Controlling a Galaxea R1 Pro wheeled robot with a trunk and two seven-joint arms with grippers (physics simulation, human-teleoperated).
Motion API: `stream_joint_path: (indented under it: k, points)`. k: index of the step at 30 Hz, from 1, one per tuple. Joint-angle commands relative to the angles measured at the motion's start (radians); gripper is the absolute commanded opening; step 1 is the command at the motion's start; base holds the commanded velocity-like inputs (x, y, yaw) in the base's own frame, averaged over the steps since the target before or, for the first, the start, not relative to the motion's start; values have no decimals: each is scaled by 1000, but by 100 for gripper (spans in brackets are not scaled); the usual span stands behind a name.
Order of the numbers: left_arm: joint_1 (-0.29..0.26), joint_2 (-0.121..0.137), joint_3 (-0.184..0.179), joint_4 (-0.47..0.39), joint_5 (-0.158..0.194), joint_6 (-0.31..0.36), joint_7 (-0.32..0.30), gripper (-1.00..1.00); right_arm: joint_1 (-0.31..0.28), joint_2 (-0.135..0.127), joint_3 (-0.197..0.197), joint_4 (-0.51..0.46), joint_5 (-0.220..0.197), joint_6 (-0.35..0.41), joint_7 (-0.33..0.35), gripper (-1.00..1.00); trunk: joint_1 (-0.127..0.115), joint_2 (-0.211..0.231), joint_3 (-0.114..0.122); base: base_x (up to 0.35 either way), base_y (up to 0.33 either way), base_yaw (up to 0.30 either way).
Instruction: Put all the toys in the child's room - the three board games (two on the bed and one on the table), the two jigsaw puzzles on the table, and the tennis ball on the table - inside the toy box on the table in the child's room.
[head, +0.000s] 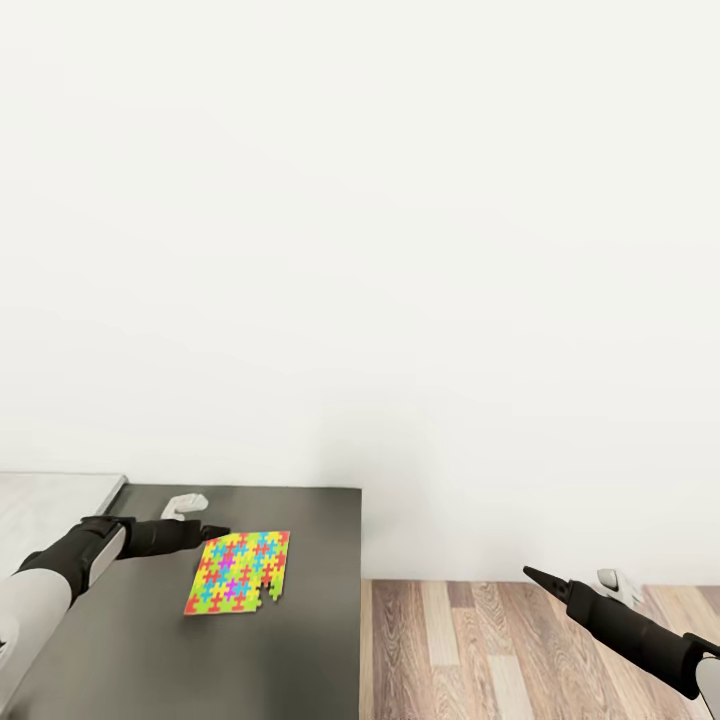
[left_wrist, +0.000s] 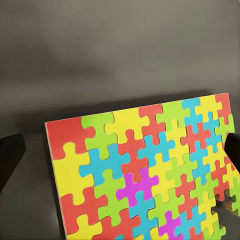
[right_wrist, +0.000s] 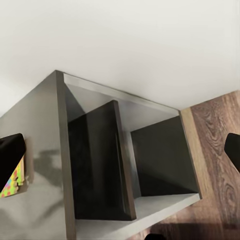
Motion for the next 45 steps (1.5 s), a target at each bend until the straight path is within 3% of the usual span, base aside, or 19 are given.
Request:
stream_joint_path:
  k: [1,45]
  points:
    - [-1,1,-8,-1,11,7,0,100,-1,0,-2,0,2,6,5,100,1,-2,-4,0,0,0]
    - [-1,-1,-10,0,11,-19,5,100,-1,1,-2,7,3,3,5,100,1,-2,-76,0,0,0]
